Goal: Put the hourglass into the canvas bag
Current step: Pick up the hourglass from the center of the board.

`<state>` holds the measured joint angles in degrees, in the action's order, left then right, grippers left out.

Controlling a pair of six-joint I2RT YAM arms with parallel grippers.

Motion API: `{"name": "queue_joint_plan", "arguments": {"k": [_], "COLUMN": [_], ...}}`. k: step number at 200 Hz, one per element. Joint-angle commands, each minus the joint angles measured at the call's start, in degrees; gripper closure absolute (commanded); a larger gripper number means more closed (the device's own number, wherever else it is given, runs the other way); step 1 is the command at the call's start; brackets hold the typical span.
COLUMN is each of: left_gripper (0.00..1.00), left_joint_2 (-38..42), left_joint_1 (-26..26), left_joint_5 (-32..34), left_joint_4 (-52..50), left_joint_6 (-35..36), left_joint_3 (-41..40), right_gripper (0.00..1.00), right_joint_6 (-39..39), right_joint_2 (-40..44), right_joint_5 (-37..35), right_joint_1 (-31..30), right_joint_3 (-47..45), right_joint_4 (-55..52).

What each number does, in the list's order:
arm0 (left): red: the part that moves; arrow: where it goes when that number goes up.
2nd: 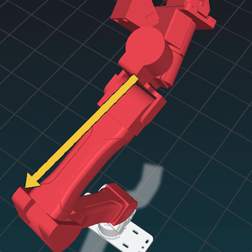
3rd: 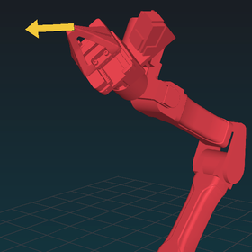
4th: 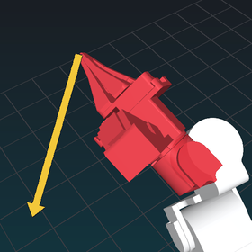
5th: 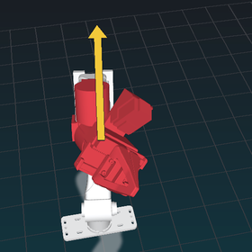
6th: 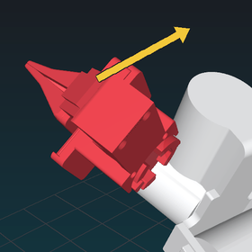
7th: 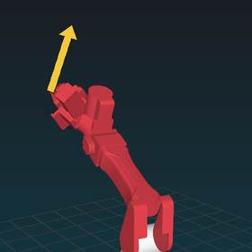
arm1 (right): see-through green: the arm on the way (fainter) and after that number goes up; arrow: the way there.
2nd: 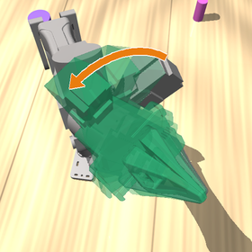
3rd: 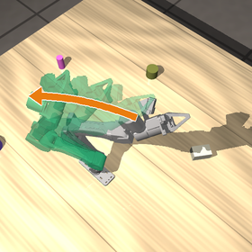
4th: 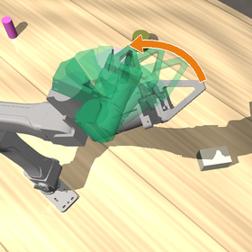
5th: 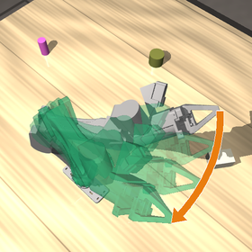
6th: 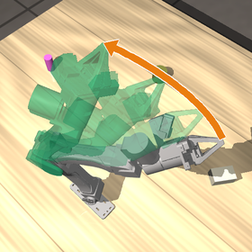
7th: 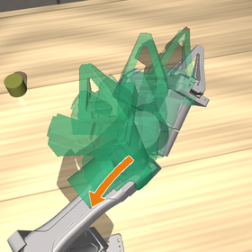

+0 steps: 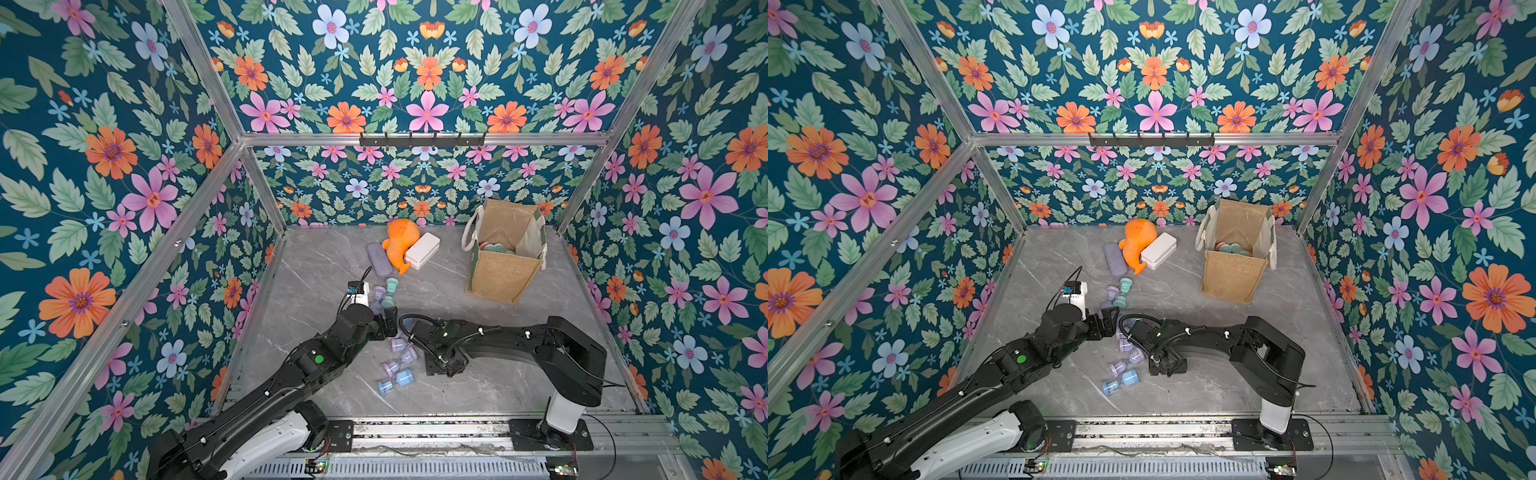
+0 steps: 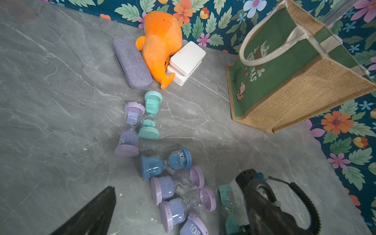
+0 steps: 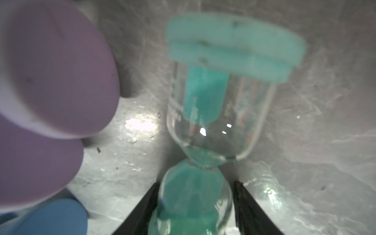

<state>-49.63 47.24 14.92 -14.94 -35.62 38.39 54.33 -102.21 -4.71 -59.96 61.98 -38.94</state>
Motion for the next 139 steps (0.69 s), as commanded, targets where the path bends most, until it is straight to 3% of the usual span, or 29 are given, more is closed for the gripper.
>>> {"name": "queue_joint_plan", "arguments": {"k": [1,74,139], "left_gripper": [0.00,0.00,0.00], "left_joint_2": [0.1,0.3,-0.1], "left_joint_1": [0.0,0.0,0.0], "left_joint_5": [0.6,0.6,-0.3], "left_joint_4": [1.0,0.9,1.8], "left_joint_6": [0.5,0.6,0.6], "left_joint_3": [0.2,0.4,1.1], "right_gripper": [0.44,0.57,0.60], "right_joint_6": [1.0,0.9,0.8], "right_joint_2": [-0.4,-0.3,2.1], "right_joint_5": [-0.7,-1.5,-1.7], "right_joint_1": [-0.3,-0.3,0.3], "right_joint_3": [0.1,-0.1,-0.1], "right_joint_4": [-0.5,0.3,0.5]}}
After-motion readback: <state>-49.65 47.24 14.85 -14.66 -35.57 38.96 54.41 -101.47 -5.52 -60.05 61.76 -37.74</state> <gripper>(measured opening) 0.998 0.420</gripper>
